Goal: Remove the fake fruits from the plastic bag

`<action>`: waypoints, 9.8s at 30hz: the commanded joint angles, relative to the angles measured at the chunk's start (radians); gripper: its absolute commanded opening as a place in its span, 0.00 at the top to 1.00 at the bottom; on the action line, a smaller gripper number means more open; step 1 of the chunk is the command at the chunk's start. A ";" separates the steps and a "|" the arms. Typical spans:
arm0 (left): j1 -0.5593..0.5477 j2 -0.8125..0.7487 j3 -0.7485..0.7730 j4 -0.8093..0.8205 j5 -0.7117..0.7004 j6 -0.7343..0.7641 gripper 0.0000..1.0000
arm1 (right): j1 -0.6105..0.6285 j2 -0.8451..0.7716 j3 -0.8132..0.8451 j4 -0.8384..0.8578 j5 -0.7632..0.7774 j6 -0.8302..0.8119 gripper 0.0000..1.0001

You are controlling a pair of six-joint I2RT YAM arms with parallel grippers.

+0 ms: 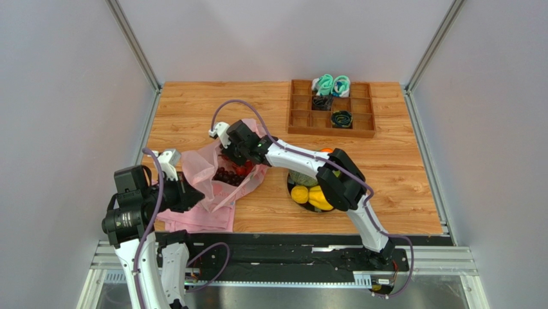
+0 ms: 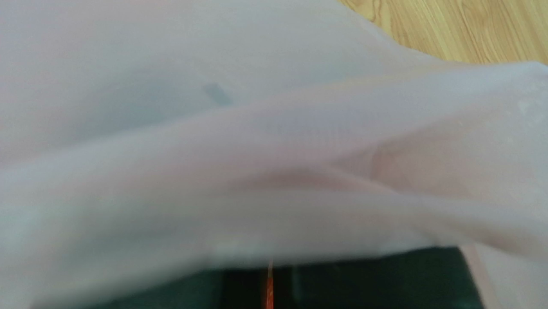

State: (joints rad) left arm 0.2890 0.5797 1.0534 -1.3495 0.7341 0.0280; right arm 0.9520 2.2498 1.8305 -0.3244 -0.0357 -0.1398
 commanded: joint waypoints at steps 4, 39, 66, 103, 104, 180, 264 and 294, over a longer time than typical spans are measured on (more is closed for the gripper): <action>0.007 0.038 -0.032 0.160 0.066 -0.102 1.00 | -0.039 -0.269 -0.060 -0.031 -0.260 0.019 1.00; 0.016 0.428 0.164 1.182 0.268 -0.846 1.00 | -0.114 -0.415 -0.076 -0.257 -0.586 -0.239 1.00; 0.019 0.427 0.067 1.021 0.037 -0.662 1.00 | -0.471 -1.011 -0.157 -0.402 -0.555 -0.010 1.00; 0.039 0.328 -0.035 0.935 0.028 -0.622 1.00 | -0.679 -0.954 -0.648 -0.495 -0.334 0.009 1.00; 0.038 0.328 -0.036 0.935 0.028 -0.623 1.00 | -0.679 -0.947 -0.648 -0.496 -0.333 0.020 1.00; 0.042 0.351 -0.110 0.968 0.037 -0.623 1.00 | -0.990 -0.831 -0.803 -1.065 -0.127 -1.066 0.20; 0.053 0.420 0.000 1.013 0.128 -0.634 1.00 | 0.011 -0.665 -0.844 -1.209 0.074 -0.517 0.86; 0.055 0.358 -0.089 0.994 0.080 -0.559 1.00 | -0.700 -0.605 -0.872 -1.335 -0.001 -0.852 0.11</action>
State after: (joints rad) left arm 0.3355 0.9424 0.9600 -0.3580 0.8299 -0.5900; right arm 0.2878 1.6924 0.9947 -1.3186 -0.0845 -0.8112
